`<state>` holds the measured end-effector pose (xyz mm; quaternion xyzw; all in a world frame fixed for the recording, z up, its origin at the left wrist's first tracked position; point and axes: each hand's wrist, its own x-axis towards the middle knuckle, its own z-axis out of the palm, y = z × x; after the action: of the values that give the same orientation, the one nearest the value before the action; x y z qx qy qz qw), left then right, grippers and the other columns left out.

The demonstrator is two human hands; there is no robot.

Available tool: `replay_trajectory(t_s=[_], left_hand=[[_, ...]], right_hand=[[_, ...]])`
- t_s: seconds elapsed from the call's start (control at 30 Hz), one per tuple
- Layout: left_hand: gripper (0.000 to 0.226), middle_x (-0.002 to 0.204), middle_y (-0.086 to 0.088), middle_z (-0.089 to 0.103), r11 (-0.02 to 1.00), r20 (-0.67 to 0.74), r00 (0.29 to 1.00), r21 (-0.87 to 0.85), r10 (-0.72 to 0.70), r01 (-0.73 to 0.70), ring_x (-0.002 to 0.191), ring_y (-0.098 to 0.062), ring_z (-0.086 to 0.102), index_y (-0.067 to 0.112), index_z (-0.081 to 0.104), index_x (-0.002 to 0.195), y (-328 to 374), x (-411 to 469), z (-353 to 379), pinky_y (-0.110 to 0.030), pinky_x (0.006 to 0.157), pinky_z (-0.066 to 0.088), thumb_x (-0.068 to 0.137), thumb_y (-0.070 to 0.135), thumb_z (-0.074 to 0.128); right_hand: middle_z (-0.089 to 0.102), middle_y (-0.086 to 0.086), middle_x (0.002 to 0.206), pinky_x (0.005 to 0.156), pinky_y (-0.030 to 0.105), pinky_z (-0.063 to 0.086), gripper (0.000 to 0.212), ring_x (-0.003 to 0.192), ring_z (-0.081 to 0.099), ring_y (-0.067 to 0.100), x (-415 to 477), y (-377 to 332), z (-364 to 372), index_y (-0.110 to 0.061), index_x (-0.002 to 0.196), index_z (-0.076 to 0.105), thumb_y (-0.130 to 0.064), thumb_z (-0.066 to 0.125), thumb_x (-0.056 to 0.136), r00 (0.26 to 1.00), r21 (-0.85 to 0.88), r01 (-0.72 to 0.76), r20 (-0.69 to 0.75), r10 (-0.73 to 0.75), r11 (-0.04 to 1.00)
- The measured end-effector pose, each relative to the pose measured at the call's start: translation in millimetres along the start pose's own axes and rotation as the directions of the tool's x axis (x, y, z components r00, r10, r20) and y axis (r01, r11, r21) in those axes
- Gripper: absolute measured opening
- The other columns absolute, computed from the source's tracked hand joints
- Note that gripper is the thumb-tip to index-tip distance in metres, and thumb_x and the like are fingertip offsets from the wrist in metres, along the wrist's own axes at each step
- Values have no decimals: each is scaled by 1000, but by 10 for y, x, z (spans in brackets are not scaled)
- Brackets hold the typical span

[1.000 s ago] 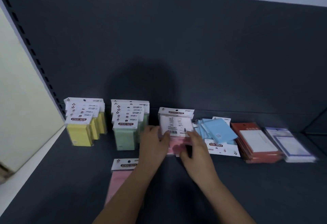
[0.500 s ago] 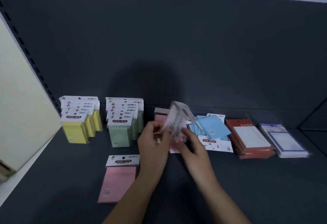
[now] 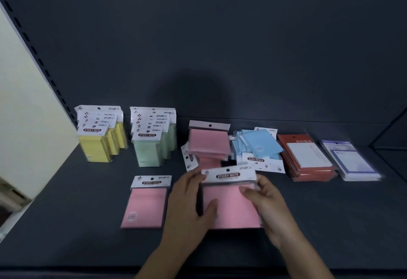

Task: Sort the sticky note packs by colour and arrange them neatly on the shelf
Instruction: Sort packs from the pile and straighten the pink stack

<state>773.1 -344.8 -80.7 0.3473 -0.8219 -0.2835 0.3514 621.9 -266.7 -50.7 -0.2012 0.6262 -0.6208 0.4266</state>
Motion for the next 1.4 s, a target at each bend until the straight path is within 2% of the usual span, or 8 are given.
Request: replay_trajectory(t_s=[0.13, 0.23, 0.3, 0.47, 0.73, 1.03, 1.23, 1.4], left_hand=[[74, 151, 4, 18, 929, 288, 946, 370, -147, 32, 141, -16, 18, 29, 36, 138, -66, -88, 45, -27, 113, 15, 75, 66, 24], [54, 124, -9, 60, 880, 366, 926, 465, -89, -99, 110, -27, 62, 23, 62, 112, -82, -111, 90, -39, 87, 51, 77, 53, 35], [48, 115, -7, 67, 845, 373, 925, 514, -68, -145, 100, -24, 67, 24, 69, 104, -115, -106, 131, -40, 77, 56, 77, 48, 37], [51, 121, -5, 65, 789, 361, 931, 588, -61, -176, 107, -23, 64, 23, 69, 109, -122, -94, 190, -42, 83, 54, 80, 45, 34], [38, 119, 4, 55, 991, -127, 984, -65, -127, 120, 113, -12, 47, 17, 53, 121, -37, 541, -13, -16, 93, 32, 84, 9, 58], [35, 115, -7, 61, 986, -179, 976, 86, -125, 142, 109, -23, 53, 4, 58, 118, -110, 878, 56, -24, 88, 37, 86, 18, 60], [20, 87, -5, 60, 862, -347, 845, -451, -407, 231, 74, -10, 57, 21, 57, 79, 72, 892, -3, -24, 72, 46, 81, 3, 66], [29, 80, 4, 61, 859, -368, 897, -512, -243, 22, 73, -13, 60, 24, 56, 82, 335, 639, 15, -24, 63, 52, 78, -4, 63]], right_hand=[[67, 0, 99, 79, 14, 46, 38, 90, 62, 11, 33, 164, 0, -9, 120, 53, 1, 61, 84, 999, -375, 47, 6, -48, 926], [40, -4, 125, 94, 19, 37, 64, 117, 43, 14, 20, 141, 44, -15, 143, 25, -25, 58, 89, 972, -910, 162, 82, -219, 382], [31, -2, 131, 98, 26, 36, 57, 121, 33, 17, -31, 112, 75, -21, 143, 24, -37, 48, 93, 968, -973, 166, 129, -214, 161], [36, -1, 128, 93, 28, 37, 40, 117, 35, 18, 0, 97, 60, -23, 130, 44, -40, 43, 94, 965, -981, 180, 160, -207, 77], [59, -6, 105, 84, 17, 43, 33, 98, 57, 13, 352, -139, 314, -10, 118, 60, -4, 59, 86, 885, -670, 373, 50, -462, 642], [52, 5, 131, 94, 21, 37, 48, 117, 50, 18, 612, -236, 514, -11, 135, 45, -8, 52, 88, 975, -556, 194, 20, -220, 808], [64, 3, 109, 75, 18, 45, 23, 90, 61, 18, 518, -144, 488, -19, 108, 64, -9, 56, 88, 972, -443, 213, 4, -235, 871], [70, -3, 93, 80, 15, 47, 19, 92, 64, 8, 315, -216, 519, -19, 97, 69, -33, 57, 91, 971, -202, 227, 120, -206, 953]])
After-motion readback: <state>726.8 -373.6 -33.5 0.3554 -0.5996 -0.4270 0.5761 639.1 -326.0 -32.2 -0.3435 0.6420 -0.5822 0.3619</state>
